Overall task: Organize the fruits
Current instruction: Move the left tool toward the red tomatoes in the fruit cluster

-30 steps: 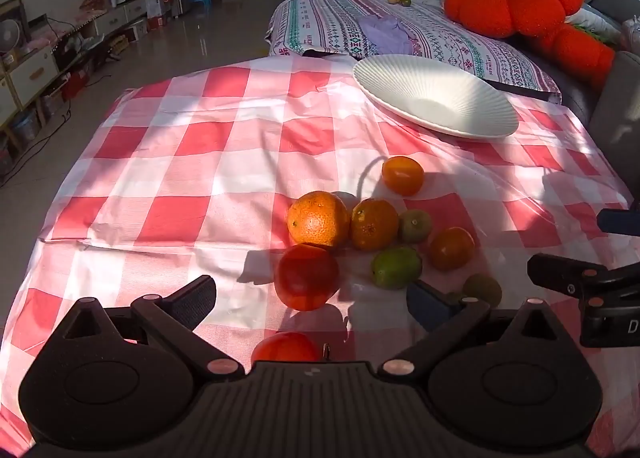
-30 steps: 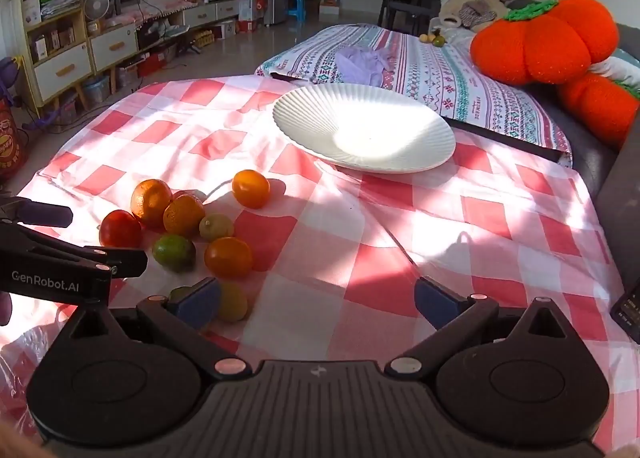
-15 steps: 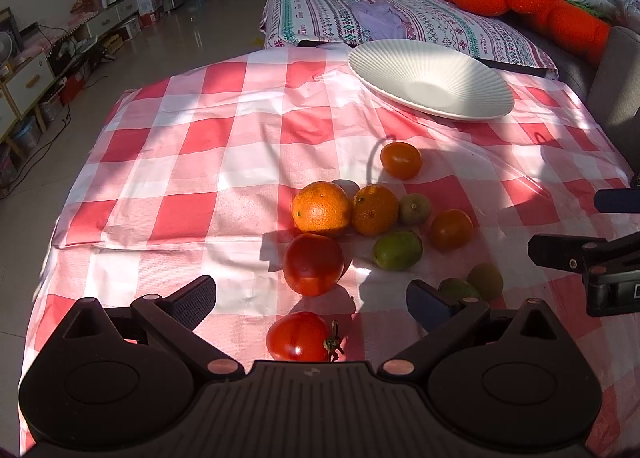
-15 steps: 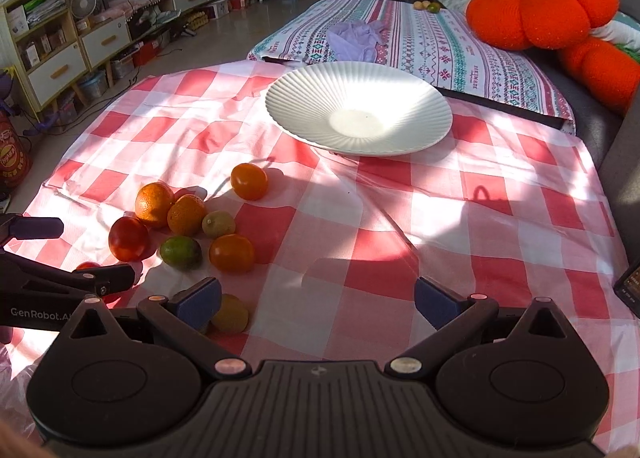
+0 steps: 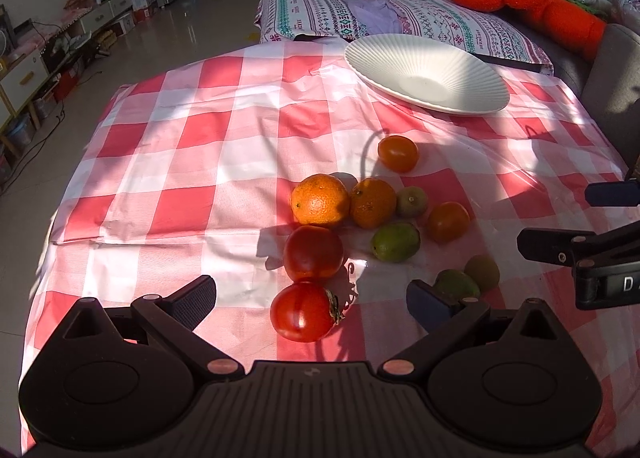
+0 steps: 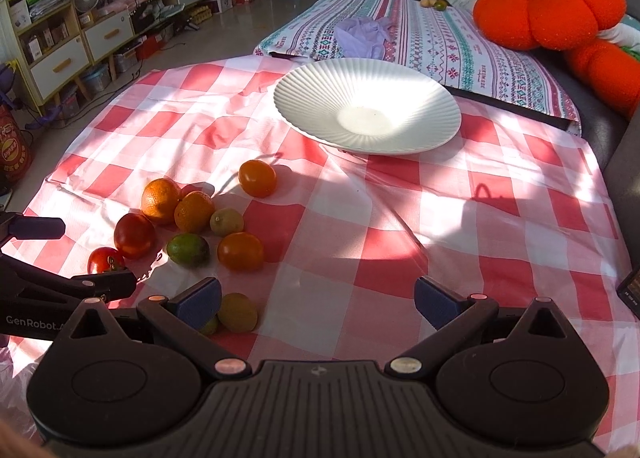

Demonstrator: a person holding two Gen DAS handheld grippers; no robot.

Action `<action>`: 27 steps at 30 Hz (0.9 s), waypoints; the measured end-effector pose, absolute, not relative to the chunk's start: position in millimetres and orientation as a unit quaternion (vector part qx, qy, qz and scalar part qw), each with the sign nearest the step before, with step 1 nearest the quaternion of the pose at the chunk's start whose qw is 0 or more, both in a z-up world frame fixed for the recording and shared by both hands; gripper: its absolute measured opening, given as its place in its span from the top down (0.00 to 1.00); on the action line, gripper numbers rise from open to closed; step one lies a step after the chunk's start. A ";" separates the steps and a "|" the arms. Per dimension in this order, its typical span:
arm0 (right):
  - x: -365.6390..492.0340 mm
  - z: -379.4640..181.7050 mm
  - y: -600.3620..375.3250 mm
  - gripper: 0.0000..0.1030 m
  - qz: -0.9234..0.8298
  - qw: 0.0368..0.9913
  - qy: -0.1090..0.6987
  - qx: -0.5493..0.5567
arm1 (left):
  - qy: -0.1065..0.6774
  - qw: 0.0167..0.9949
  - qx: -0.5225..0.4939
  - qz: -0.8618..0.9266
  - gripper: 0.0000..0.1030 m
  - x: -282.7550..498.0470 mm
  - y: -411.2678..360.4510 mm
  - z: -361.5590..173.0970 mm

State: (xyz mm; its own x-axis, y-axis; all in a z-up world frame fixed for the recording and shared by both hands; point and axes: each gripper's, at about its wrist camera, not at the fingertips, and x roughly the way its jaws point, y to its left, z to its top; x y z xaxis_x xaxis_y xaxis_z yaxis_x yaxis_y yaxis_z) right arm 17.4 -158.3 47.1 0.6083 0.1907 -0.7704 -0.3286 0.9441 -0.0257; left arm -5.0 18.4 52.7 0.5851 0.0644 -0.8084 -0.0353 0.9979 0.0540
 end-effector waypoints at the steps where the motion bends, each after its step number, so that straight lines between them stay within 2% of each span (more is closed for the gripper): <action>1: 17.5 47.3 -157.7 0.00 0.146 0.893 0.418 -0.083 | 0.455 0.890 0.016 0.027 0.01 -5.1 18.5 52.7; 27: 16.2 44.0 -153.2 0.00 0.141 0.893 0.417 -0.092 | 0.455 0.890 0.018 0.024 0.01 -5.6 20.3 54.7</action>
